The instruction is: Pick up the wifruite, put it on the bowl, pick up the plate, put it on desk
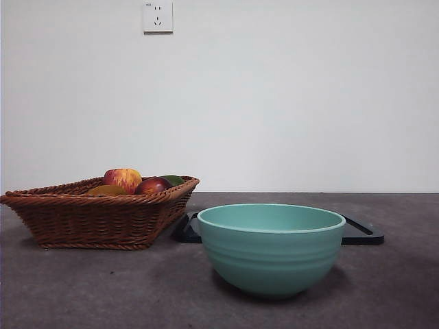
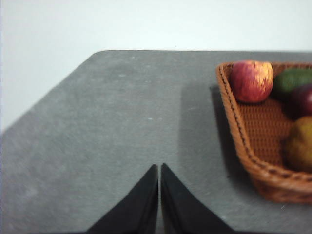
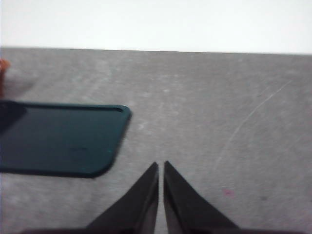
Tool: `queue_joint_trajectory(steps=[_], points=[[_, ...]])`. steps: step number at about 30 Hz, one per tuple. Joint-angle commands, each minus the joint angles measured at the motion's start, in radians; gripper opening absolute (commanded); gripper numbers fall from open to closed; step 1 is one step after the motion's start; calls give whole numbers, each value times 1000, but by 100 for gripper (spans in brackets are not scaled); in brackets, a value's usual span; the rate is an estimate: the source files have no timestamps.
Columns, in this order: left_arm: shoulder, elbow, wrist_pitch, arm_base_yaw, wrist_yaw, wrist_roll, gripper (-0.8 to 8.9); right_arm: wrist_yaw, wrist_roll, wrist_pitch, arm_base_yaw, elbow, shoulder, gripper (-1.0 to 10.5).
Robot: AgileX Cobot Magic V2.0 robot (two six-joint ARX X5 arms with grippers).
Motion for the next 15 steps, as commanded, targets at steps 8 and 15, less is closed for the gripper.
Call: queue_joint_trajectory(steps=[8, 15], points=[[-2, -20, -6, 3, -2, -347, 7, -9, 193, 4, -2, -3, -3, 9], [-2, 10, -12, 3, 59, -441, 9, -10, 256, 61, -2, 15, -3, 9]])
